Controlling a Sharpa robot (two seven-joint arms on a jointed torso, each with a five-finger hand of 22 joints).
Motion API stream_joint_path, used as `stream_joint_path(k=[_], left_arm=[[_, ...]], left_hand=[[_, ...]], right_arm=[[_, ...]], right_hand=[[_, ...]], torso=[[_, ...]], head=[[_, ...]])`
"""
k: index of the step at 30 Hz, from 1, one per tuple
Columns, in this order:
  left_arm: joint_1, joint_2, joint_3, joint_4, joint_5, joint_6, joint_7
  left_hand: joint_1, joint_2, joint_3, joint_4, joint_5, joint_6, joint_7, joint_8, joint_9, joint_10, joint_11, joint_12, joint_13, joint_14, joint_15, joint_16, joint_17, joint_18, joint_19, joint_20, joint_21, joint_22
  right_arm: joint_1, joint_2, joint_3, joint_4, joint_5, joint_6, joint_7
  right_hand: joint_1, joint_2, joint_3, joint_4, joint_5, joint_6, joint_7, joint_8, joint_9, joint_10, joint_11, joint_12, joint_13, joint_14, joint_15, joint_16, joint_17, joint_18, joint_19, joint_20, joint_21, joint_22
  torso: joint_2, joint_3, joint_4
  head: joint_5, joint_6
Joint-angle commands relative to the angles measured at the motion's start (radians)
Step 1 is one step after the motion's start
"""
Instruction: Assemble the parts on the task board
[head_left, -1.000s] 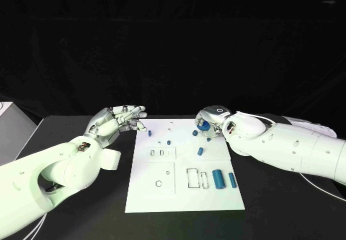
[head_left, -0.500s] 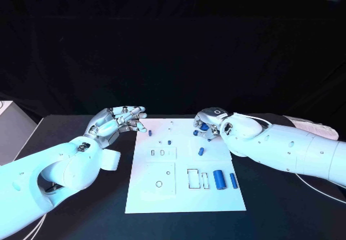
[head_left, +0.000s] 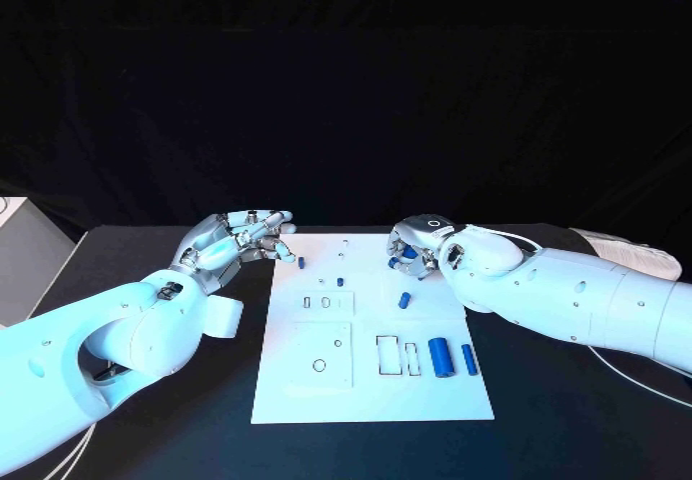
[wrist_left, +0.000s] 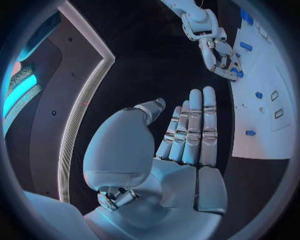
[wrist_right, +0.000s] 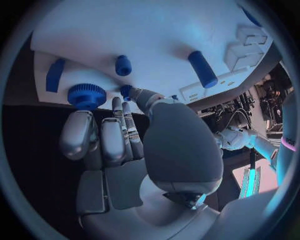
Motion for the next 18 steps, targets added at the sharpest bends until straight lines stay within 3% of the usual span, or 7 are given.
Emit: stream_joint_path(k=[1,11,15,17,18], left_arm=[[0.0,0.001,0.001,0.002,-0.005,0.007,0.004],[0.0,0.002,0.002,0.0,-0.005,0.007,0.003],[0.0,0.002,0.002,-0.001,-0.005,0.007,0.003],[0.0,0.002,0.002,-0.002,-0.005,0.006,0.003],[0.0,0.001,0.002,-0.002,-0.005,0.006,0.003]], left_hand=[[0.0,-0.004,0.006,0.002,0.004,0.004,0.007,-0.004,0.001,-0.002,0.004,-0.004,0.0,-0.006,0.0,0.007,0.001,0.008,-0.007,-0.003,0.003,0.001],[0.001,-0.004,0.007,0.001,0.004,0.004,0.007,-0.005,0.001,-0.003,0.004,-0.004,0.0,-0.007,0.0,0.008,0.002,0.009,-0.008,-0.003,0.005,0.002],[0.001,-0.004,0.007,0.001,0.004,0.004,0.007,-0.005,0.001,-0.003,0.004,-0.004,0.0,-0.007,0.0,0.008,0.002,0.009,-0.008,-0.003,0.005,0.002],[0.002,-0.004,0.008,0.0,0.004,0.004,0.007,-0.005,0.001,-0.003,0.005,-0.004,0.0,-0.007,0.0,0.01,0.004,0.009,-0.009,-0.003,0.007,0.003],[0.002,-0.004,0.008,0.0,0.004,0.004,0.007,-0.005,0.001,-0.003,0.005,-0.004,0.0,-0.007,0.0,0.01,0.004,0.009,-0.009,-0.003,0.007,0.003]], right_arm=[[-0.001,0.004,0.0,0.0,-0.001,0.019,0.001],[-0.001,0.008,0.0,0.0,-0.001,0.019,0.0],[-0.001,0.008,0.0,0.001,-0.003,0.012,-0.003],[-0.001,0.007,0.0,0.002,-0.005,0.003,-0.004],[-0.001,0.007,0.0,0.002,-0.005,0.0,-0.005]], right_hand=[[0.002,0.011,0.005,0.0,0.004,0.008,0.002,0.004,0.001,0.005,0.002,0.006,0.001,0.025,-0.002,0.004,0.001,-0.01,0.007,-0.002,0.006,0.001],[0.006,0.017,0.014,-0.002,0.007,0.015,-0.002,0.011,0.009,0.018,-0.002,0.008,0.006,0.024,-0.005,0.01,0.002,-0.015,0.013,-0.004,0.027,0.028],[0.018,0.036,0.029,-0.013,0.01,0.035,-0.01,0.029,0.027,0.044,-0.012,0.015,0.015,0.023,-0.013,0.017,0.004,-0.018,0.017,-0.008,0.044,0.053],[0.028,0.053,0.05,-0.023,-0.044,0.045,-0.016,0.041,0.042,0.059,-0.017,0.016,0.021,0.022,-0.019,0.021,0.004,-0.02,0.02,-0.014,0.058,0.071],[0.028,0.054,0.053,-0.025,-0.044,0.047,-0.017,0.044,0.046,0.063,-0.019,0.017,0.022,0.022,-0.019,0.022,0.003,-0.021,0.021,-0.014,0.061,0.075]], torso=[[0.003,0.0008,-0.0014],[0.006,0.0002,-0.0005],[0.007,0.0003,-0.0013],[0.008,0.0002,-0.0015],[0.008,0.0002,-0.0015]], head=[[0.002,0.001],[0.003,0.002],[0.004,0.002],[0.004,0.002],[0.004,0.002]])
